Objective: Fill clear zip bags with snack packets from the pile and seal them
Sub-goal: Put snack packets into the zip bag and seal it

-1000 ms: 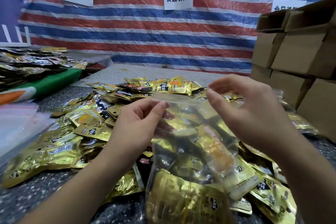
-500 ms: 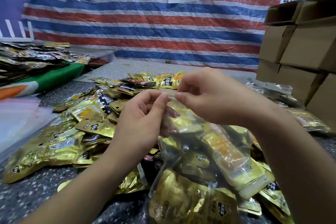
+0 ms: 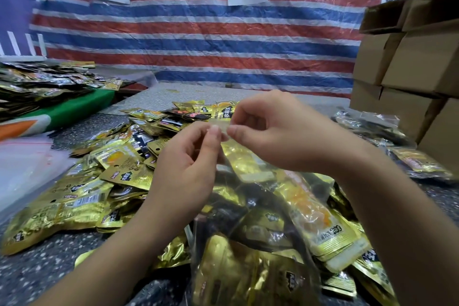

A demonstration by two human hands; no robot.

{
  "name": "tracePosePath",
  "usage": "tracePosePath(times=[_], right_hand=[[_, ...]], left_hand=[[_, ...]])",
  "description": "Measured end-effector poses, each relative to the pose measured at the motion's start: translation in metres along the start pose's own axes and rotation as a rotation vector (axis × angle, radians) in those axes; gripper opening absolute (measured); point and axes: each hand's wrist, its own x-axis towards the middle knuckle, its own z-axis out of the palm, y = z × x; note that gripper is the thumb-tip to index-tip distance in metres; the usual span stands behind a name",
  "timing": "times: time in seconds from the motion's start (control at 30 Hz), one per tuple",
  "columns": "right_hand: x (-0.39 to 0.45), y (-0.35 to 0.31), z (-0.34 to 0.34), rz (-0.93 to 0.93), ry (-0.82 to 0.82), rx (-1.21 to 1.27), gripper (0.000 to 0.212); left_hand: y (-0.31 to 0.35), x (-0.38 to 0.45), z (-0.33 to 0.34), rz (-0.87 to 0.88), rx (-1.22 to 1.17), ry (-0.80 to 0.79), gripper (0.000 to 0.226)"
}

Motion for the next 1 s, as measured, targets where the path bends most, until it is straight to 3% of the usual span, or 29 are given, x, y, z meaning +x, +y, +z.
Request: tracePosePath(times=[0.27,1.0], right_hand=[[0.000,-0.002,0.007,0.023,-0.001,-0.019,0.014],[-0.001,-0.011,0.013,0.077,0.060,-0.077,0.019]], left_hand=[[0.000,0.003,-0.003,-0.047,-0.037,0.052,0.016],[-0.002,0.004,-0.004,-0.031,0.008,0.051,0.023]])
